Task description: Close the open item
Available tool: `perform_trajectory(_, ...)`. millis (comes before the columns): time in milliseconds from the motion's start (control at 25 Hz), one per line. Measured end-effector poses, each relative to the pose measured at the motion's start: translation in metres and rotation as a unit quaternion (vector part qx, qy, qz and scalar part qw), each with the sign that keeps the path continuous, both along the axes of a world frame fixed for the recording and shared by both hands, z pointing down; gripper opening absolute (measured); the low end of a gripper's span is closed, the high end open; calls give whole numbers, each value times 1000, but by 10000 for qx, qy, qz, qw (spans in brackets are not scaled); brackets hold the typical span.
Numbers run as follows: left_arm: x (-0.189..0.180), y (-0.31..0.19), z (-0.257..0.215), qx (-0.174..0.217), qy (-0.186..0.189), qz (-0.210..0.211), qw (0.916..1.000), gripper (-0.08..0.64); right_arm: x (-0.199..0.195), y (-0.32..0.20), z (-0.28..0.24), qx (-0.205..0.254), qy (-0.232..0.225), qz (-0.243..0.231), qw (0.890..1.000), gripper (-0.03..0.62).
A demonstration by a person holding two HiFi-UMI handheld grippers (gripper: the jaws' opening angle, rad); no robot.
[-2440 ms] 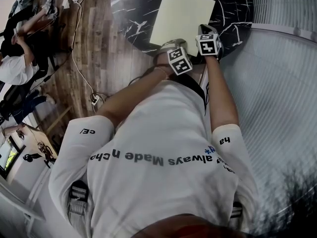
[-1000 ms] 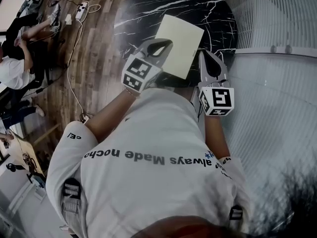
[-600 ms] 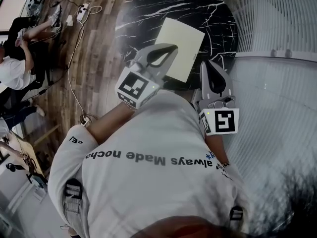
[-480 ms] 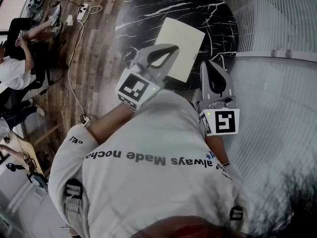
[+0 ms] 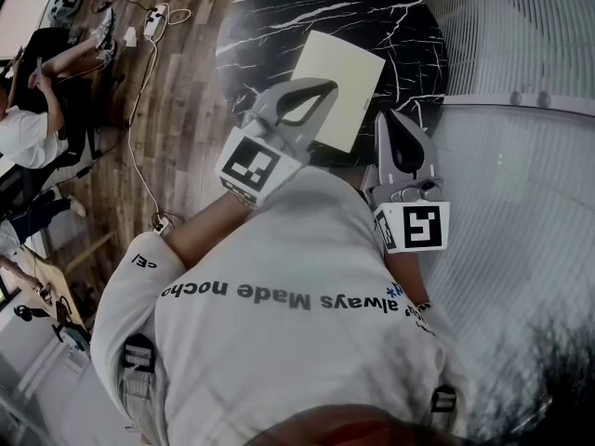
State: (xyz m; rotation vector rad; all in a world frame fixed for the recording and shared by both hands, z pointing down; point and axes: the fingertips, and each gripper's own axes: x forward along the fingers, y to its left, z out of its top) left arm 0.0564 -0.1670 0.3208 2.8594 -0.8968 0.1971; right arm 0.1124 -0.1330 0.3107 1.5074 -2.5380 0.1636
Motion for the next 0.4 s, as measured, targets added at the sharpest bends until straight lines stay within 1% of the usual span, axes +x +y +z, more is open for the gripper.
perform_trajectory(400,-2,4,-4,-14,25,12,10000,5,0,3,-3,7,-8,21,10000,2)
